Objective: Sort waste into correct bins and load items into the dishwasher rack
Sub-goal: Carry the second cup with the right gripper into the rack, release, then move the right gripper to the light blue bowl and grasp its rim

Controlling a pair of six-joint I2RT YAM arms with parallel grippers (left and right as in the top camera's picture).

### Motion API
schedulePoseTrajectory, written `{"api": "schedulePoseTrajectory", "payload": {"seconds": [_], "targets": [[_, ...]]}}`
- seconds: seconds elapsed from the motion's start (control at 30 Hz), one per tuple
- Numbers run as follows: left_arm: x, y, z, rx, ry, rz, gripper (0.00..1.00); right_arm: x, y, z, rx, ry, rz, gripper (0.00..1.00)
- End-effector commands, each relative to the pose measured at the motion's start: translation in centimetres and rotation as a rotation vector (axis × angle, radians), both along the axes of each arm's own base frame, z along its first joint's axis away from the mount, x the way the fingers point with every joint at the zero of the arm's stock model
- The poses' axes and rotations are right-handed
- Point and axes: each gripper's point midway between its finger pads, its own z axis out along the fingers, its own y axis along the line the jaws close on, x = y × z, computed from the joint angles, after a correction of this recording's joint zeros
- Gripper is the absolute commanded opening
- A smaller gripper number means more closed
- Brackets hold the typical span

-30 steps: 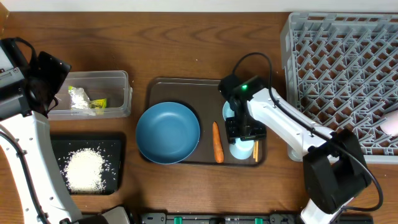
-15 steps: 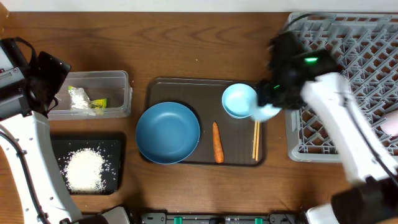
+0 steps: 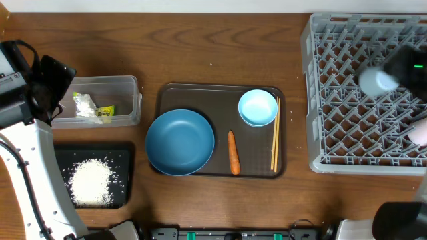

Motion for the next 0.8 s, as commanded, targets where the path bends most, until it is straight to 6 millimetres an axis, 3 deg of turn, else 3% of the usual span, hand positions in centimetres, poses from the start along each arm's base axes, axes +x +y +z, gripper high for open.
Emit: {"api": "schedulePoseTrajectory", "payload": {"seconds": [0.0, 0.1, 0.2, 0.4, 0.53, 0.67, 0.77], "targets": [[-0.1, 0.2, -0.1, 0.002, 0.005, 0.015, 0.98, -1.0, -5.0, 0.1, -0.003, -0.021, -0.115, 0.67], [-0.1, 0.2, -0.1, 0.002, 0.005, 0.015, 0.98, -2.2, -8.6, -1.1, 0.005, -0.003, -0.202, 0.68], [-0.1, 0.2, -0.1, 0.002, 0.005, 0.015, 0.98, -3.2, -10.9, -3.3, 0.038, 0.048, -0.255, 0.68], [-0.1, 0.2, -0.1, 0.002, 0.005, 0.015, 0.98, -1.9, -9.7, -5.8, 0.170, 0.054, -0.178, 0.72], [-0.1, 0.2, -0.1, 0.002, 0.005, 0.015, 0.98, 0.1, -6.2, -4.9, 0.269, -0.016, -0.036, 0.73], [-0.1, 0.2, -0.1, 0.002, 0.005, 0.015, 0.98, 2.0, -0.1, -3.4, 0.397, -0.092, 0.204, 0.73], [-0.1, 0.2, -0.1, 0.002, 0.005, 0.015, 0.98, 2.8, 5.1, -3.5, 0.401, -0.066, 0.388, 0.73]]}}
